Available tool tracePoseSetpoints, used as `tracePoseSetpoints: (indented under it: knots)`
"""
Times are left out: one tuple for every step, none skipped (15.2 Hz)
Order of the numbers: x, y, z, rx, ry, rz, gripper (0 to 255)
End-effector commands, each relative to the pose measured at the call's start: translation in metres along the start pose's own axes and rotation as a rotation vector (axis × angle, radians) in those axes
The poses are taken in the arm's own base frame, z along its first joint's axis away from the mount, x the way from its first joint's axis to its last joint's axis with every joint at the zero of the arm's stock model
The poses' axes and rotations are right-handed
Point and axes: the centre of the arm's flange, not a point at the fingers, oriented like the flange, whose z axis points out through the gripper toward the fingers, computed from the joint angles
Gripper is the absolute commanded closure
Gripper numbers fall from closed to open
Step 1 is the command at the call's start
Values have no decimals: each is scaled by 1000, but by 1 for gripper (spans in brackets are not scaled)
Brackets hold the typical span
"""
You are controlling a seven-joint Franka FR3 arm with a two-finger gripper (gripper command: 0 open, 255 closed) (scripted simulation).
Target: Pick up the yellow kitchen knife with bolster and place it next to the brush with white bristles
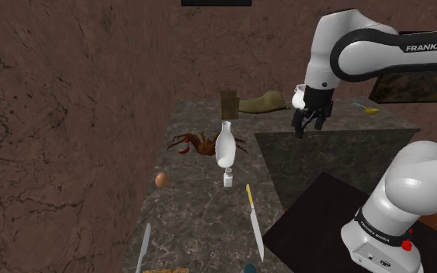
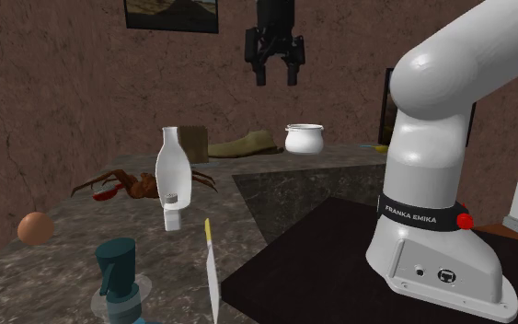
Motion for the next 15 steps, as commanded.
tracePoseSetpoints:
  knots:
    - [0, -9, 25, 23, -1, 36, 0]
    - [-1, -12, 37, 35, -3, 53, 0]
    - [-1, -16, 49, 46, -4, 70, 0]
    - [-1, -20, 62, 57, -5, 86, 0]
    - [-1, -24, 74, 68, -7, 103, 0]
    - [-1, -28, 86, 79, -8, 120, 0]
    - [-1, -32, 97, 91, -10, 137, 0]
    - [-1, -36, 109, 102, -11, 153, 0]
    - [-1, -41, 121, 113, -12, 170, 0]
    - [-1, -45, 133, 124, -14, 187, 0]
    - [-1, -50, 145, 136, -15, 203, 0]
    - [-1, -55, 156, 147, -16, 220, 0]
    - [0, -60, 168, 158, -18, 237, 0]
    - [0, -65, 179, 169, -19, 254, 0]
    - [0, -70, 191, 180, -20, 270, 0]
